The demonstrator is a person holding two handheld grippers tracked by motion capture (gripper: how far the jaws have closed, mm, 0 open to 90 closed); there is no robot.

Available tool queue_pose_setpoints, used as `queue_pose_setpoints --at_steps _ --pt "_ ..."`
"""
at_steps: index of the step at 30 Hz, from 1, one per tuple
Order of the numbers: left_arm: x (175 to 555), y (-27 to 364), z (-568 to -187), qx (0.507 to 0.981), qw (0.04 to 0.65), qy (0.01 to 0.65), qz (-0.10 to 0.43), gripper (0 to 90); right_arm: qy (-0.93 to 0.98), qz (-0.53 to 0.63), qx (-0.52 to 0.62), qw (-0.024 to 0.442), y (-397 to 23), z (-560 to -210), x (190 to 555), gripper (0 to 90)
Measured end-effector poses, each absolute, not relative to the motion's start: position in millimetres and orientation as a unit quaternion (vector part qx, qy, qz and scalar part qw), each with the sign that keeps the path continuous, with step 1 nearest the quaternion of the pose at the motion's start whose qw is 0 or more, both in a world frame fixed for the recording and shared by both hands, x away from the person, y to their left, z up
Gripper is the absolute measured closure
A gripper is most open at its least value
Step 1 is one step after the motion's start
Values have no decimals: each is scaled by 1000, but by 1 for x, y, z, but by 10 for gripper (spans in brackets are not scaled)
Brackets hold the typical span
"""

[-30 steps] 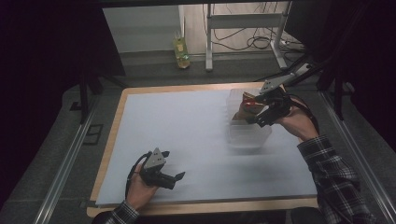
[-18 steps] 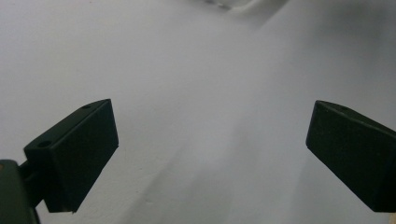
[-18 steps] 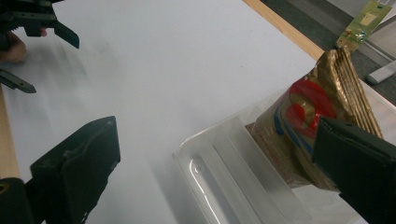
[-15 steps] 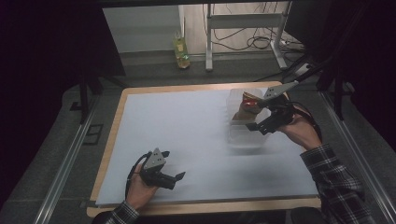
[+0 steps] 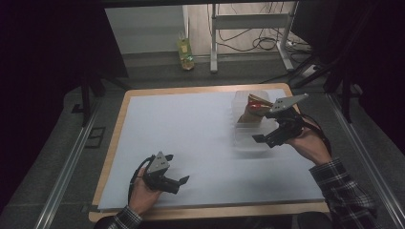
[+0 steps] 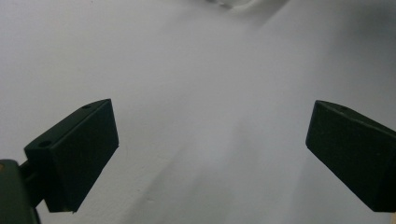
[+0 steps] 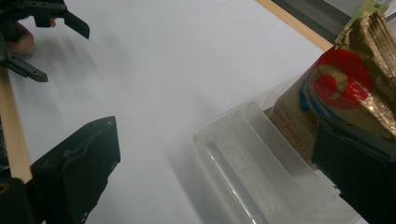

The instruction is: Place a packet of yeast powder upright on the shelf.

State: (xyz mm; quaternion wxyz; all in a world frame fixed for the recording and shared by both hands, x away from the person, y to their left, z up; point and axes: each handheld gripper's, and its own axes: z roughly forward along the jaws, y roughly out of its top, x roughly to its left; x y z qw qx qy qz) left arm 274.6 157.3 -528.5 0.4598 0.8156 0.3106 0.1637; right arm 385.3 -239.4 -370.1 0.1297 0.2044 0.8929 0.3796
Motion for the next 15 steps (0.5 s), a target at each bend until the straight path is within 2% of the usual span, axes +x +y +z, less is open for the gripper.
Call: queue_pose_setpoints --at_steps 15 --pt "274 158 -528 814 460 313 165 25 889 386 200 145 -240 -382 364 15"
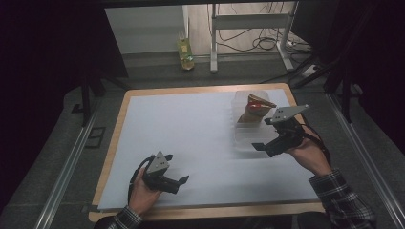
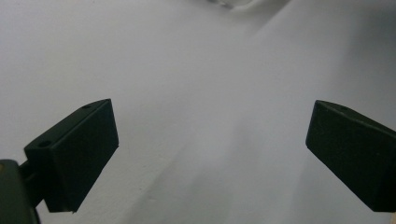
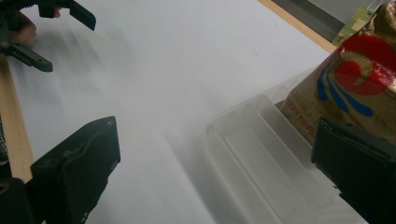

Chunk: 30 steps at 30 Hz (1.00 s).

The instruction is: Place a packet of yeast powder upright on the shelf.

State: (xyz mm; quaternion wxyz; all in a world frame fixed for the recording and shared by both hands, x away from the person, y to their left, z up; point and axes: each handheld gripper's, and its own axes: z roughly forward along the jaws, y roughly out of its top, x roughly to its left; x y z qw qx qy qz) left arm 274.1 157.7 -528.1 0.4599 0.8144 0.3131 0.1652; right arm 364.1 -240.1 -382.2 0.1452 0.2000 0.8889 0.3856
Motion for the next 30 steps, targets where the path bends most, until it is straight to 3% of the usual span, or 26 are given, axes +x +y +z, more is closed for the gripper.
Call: queue_pose_setpoints --at_steps 30 --pt "274 158 -528 817 456 313 163 24 885 394 213 127 -244 -417 335 0"
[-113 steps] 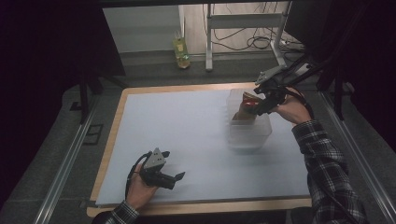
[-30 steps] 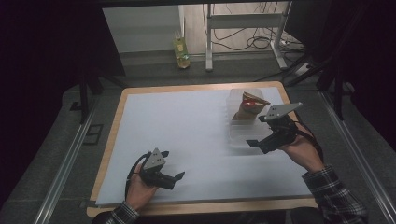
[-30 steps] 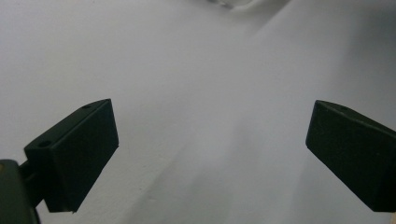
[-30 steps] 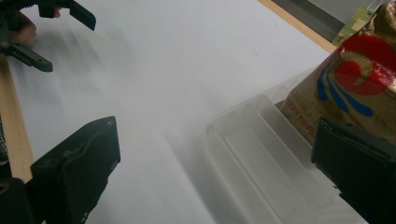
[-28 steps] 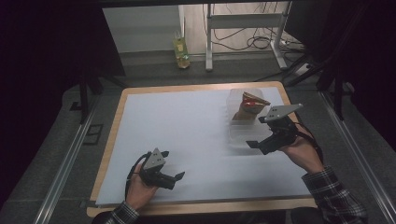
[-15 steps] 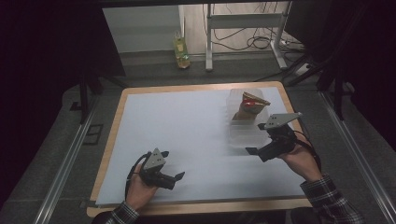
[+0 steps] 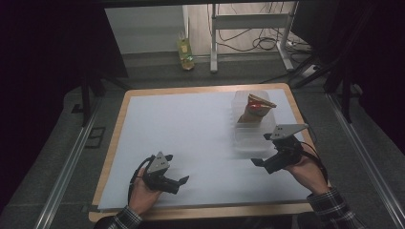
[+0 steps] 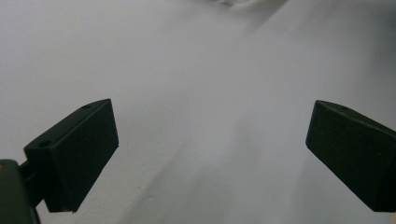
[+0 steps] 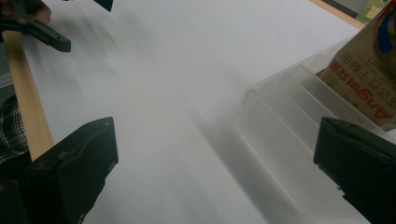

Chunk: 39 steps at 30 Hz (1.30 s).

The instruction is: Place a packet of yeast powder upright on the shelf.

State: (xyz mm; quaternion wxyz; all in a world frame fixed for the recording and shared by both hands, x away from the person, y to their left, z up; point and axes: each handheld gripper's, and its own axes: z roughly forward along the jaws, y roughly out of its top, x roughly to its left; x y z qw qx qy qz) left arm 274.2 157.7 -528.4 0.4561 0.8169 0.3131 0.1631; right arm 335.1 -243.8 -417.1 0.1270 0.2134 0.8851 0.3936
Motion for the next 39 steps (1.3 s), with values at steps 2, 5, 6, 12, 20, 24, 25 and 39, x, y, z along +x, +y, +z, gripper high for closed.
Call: queue_pose_setpoints --at_steps 2,5,6,12,20,24,25,39 --pt "274 158 -528 817 456 313 163 22 885 395 212 127 -244 -418 333 0" --pt "274 157 -529 816 457 315 163 19 884 396 214 127 -245 -420 330 0" --pt "274 157 -529 816 457 315 163 18 883 397 215 126 -245 -421 329 0" --pt "274 158 -529 815 457 315 165 16 882 399 219 124 -247 -427 323 0" --pt "274 157 -529 816 455 315 166 16 881 399 219 128 -247 -431 314 0" --pt "274 157 -529 817 454 315 167 16 880 401 221 129 -247 -435 310 0" --pt "274 157 -529 817 454 315 167 16 880 401 221 129 -248 -436 310 0" --pt "274 158 -529 817 453 315 166 16 876 404 226 132 -250 -451 297 0"
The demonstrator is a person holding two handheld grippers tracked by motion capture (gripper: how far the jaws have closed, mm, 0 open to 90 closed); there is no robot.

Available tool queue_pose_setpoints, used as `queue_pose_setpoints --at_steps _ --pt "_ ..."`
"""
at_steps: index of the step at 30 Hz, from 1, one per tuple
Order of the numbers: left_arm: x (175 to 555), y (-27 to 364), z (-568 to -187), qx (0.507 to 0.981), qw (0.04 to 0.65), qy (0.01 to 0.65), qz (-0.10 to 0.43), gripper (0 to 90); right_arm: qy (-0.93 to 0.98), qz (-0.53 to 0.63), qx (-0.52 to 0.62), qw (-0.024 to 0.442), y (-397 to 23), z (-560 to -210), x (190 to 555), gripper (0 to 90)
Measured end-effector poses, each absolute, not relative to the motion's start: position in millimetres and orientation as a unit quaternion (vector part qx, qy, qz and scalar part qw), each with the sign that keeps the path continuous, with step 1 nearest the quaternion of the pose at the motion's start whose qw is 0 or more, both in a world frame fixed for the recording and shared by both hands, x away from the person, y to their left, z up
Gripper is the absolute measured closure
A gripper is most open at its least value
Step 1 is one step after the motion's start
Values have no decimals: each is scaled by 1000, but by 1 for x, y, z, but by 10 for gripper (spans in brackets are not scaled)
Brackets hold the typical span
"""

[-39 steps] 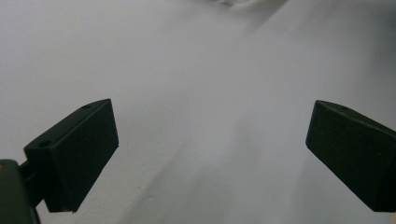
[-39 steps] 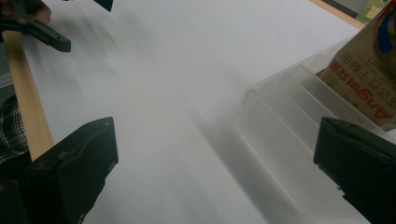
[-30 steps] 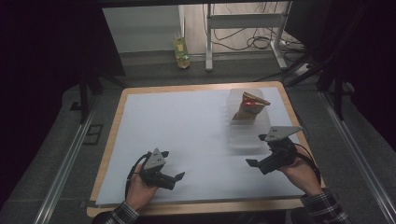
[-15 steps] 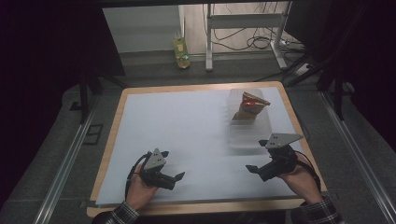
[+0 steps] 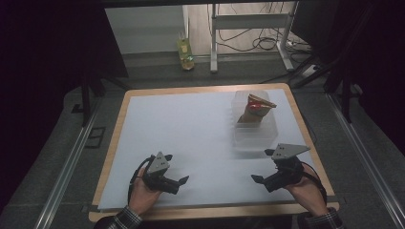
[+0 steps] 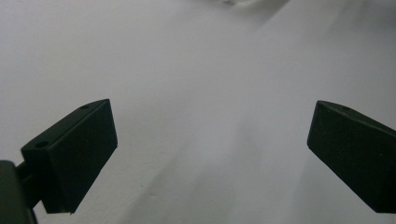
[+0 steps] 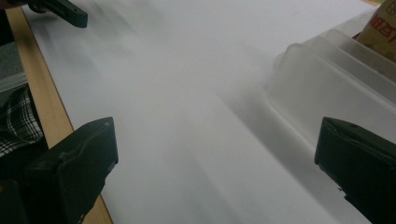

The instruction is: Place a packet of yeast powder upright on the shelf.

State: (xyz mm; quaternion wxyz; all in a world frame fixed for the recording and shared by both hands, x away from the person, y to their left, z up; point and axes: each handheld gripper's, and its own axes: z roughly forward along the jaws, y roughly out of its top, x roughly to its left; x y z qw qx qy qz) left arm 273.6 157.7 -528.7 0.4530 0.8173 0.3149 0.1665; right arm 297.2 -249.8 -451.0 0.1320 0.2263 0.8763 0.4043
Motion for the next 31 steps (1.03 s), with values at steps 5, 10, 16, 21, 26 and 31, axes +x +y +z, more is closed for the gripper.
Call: queue_pose_setpoints --at_steps 5,10,16,21,26,31 --pt "274 158 -529 817 452 315 167 16 876 404 229 133 -250 -457 294 0" --pt "273 158 -529 818 452 315 167 17 878 400 224 136 -250 -464 291 0" --pt "273 158 -529 818 452 314 167 16 881 394 226 135 -251 -475 290 0" --pt "273 158 -529 819 451 313 167 17 885 386 225 135 -253 -486 290 0" --pt "273 158 -529 819 452 312 167 16 889 375 227 130 -253 -496 290 0" --pt "274 158 -529 818 452 313 166 16 891 369 230 128 -254 -499 291 0"
